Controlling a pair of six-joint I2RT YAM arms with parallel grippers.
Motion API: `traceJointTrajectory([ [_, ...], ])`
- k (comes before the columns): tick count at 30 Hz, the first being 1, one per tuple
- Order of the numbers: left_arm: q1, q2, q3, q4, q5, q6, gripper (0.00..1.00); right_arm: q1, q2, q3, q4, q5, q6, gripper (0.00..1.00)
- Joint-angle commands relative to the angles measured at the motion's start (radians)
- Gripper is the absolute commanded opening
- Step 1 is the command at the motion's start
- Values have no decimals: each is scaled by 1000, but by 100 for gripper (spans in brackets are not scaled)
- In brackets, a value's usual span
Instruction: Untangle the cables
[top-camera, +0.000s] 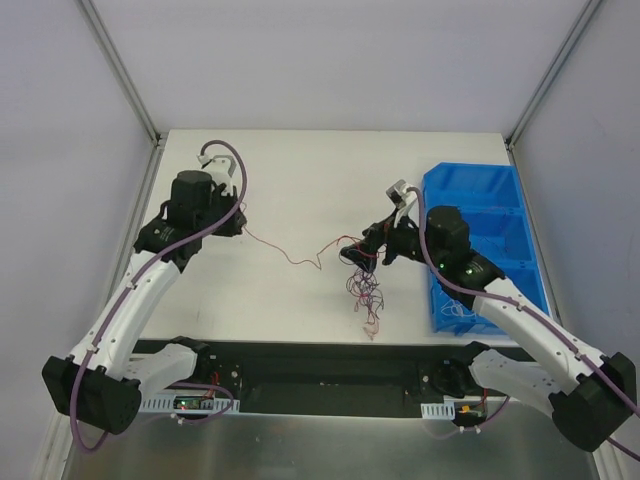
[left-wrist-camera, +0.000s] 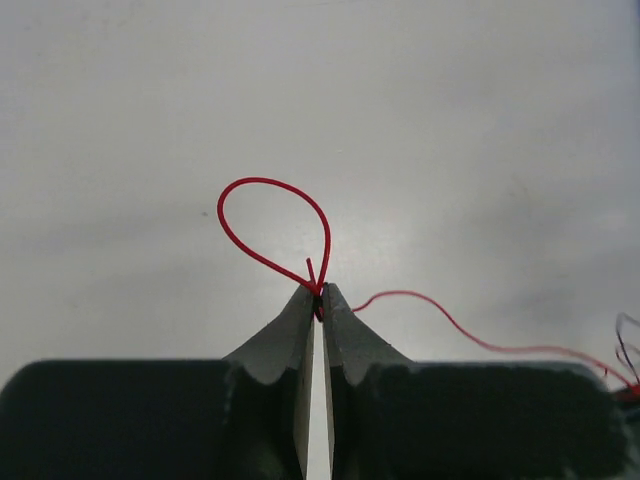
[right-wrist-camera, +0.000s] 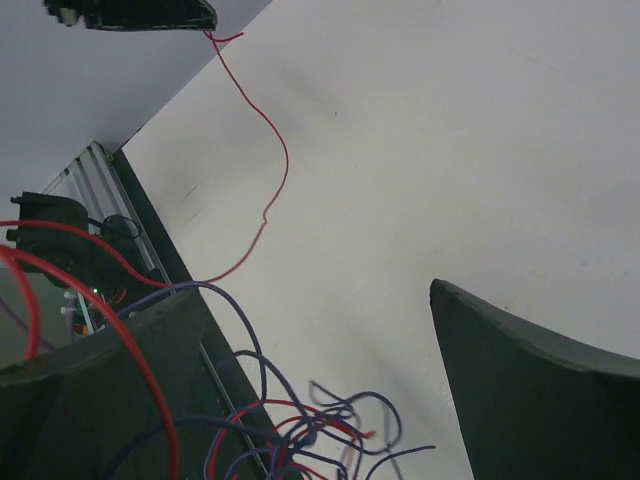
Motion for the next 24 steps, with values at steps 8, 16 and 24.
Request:
traceJointTrajectory([
  [8, 2, 44, 250, 96, 639, 20, 93, 3, 186, 182, 149, -25, 164, 96],
  [16, -2, 237, 266, 383, 1163, -167, 95, 4, 204, 211, 154, -67, 162, 96],
  [24, -45, 236, -3, 1015, 1358, -516, 89, 6, 209, 197, 148, -67, 161, 96],
])
